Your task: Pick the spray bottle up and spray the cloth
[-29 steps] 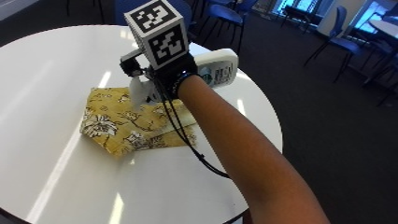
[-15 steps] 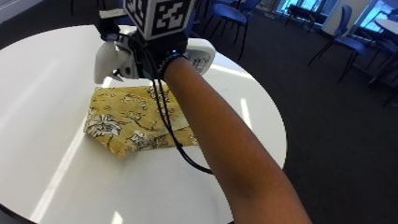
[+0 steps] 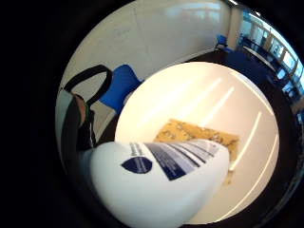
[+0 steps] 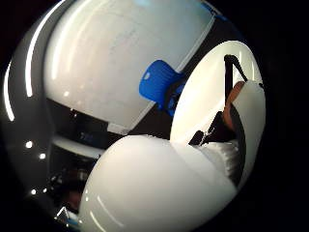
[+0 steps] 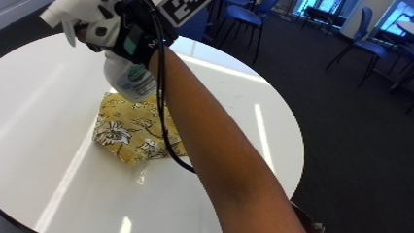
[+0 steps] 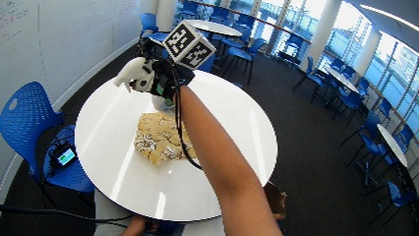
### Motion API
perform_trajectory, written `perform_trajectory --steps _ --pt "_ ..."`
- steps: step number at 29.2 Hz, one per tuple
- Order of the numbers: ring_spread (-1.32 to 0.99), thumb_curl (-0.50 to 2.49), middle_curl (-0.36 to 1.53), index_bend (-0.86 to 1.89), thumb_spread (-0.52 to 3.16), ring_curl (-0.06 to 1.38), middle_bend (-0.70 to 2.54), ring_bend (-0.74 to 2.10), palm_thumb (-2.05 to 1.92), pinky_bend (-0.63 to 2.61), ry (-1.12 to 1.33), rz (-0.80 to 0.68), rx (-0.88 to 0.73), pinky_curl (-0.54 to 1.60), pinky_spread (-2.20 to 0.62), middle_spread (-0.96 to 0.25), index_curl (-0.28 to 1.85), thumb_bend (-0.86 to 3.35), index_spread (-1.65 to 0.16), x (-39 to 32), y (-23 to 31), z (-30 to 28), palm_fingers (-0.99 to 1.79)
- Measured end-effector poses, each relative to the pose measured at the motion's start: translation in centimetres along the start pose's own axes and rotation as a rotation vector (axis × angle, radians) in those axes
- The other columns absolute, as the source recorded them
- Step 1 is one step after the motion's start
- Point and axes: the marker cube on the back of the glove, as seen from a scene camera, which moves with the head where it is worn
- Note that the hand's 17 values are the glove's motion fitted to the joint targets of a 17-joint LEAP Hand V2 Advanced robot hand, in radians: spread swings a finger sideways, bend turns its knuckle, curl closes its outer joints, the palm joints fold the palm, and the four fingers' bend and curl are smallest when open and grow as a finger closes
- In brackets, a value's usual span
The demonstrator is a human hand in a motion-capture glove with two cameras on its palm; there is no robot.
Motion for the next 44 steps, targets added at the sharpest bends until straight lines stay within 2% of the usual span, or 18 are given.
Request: perform_trajectory --steps 10,15,24,44 --pt "-0.21 0.80 0.54 0.28 0.24 0.47 0.70 0.64 0.93 0.43 -0.447 -0.060 -0.014 0.53 -0.24 -0.20 0.57 -0.03 -0.30 -5.4 -1.6 2.8 1.35" --pt "-0.21 0.80 0.54 0.28 0.24 0.47 0.70 0.64 0.93 0.44 -0.672 -0.032 -0.031 0.53 -0.24 -0.20 0.57 -0.04 -0.30 -6.5 -1.7 6.2 1.35" --pt "-0.21 0.80 0.54 0.27 0.24 0.47 0.70 0.64 0.93 0.44 -0.728 0.040 -0.024 0.53 -0.23 -0.20 0.57 -0.04 -0.29 -5.0 -1.6 9.5 1.35" --pt "-0.22 0.80 0.54 0.28 0.24 0.47 0.69 0.65 0.93 0.42 -0.673 0.035 -0.007 0.53 -0.25 -0.21 0.57 -0.04 -0.30 -5.9 -2.5 6.9 1.35"
